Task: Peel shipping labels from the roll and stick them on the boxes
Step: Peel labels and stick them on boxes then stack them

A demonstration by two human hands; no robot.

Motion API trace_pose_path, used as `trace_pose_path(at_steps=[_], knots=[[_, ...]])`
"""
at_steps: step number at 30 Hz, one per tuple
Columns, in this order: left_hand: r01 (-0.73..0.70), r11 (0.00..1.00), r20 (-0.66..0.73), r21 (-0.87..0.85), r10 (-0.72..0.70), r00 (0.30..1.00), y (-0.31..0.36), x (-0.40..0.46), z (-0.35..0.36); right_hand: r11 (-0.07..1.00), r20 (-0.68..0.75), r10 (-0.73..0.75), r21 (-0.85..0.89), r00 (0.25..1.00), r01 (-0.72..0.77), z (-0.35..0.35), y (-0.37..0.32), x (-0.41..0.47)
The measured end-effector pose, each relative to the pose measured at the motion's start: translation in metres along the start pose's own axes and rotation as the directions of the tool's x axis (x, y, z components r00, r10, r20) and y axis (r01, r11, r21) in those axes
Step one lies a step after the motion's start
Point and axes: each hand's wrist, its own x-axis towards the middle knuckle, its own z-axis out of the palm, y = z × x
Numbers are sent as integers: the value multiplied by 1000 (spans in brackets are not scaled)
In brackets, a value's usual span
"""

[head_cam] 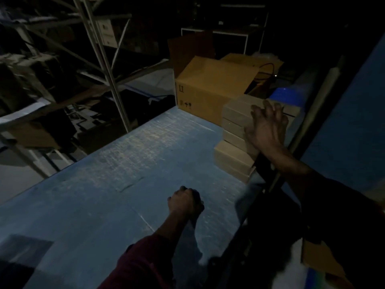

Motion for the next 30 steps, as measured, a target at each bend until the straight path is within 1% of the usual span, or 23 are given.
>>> trace_pose_path(at_steps=[2, 4, 8, 11, 15, 18, 20, 21, 22, 23, 24, 25, 27, 28, 30], knots=[[4, 1000, 14, 12, -5, 1000, -1, 4, -1, 996, 108, 28, -86, 994, -19, 7, 3, 12], [-4, 1000, 21, 26, 3, 1000, -1, 7, -2, 989, 161, 23, -147, 987, 1, 16, 7, 18], [-6, 998, -15, 64, 7, 1000, -2, 7, 2, 984, 117, -30, -169, 993, 49, 23, 9, 18], [13, 999, -31, 50, -12, 999, -1, 6, 2, 983, 88, -73, -162, 993, 87, 23, 12, 16], [2, 999, -37, 49, 0, 999, 1, 5, 1, 987, 53, -108, -112, 993, 114, 25, 14, 9], [11, 1000, -13, -24, -11, 1000, -3, 7, 0, 989, 34, -142, -36, 989, 143, 20, 9, 1], [-5, 995, 15, -96, 7, 1000, -9, 8, -1, 983, 1, -181, 40, 983, 181, 15, 1, -8], [-6, 987, 17, -161, 9, 1000, -12, 4, -5, 975, -28, -202, 95, 979, 203, 14, -4, -15], [-8, 968, 9, -253, 11, 1000, -17, 2, -7, 960, -62, -220, 162, 974, 227, 12, -11, -24], [-3, 927, -10, -376, 0, 1000, -23, -4, -11, 936, -86, -240, 245, 967, 254, 11, -20, -34], [-10, 873, -38, -487, -9, 999, -30, -11, -16, 903, -78, -244, 344, 967, 256, 8, -30, -47], [-7, 810, -58, -586, -33, 998, -39, -21, -23, 861, -32, -235, 457, 972, 223, 5, -41, -60], [9, 657, -87, -754, -113, 990, -62, -40, -33, 756, 138, -234, 648, 962, 91, 5, -63, -86], [8, 594, -100, -804, -148, 984, -74, -53, -41, 698, 241, -264, 716, 934, 13, 10, -74, -97], [20, 525, -100, -851, -199, 975, -102, -79, -55, 562, 412, -367, 813, 834, -155, 27, -97, -116]])
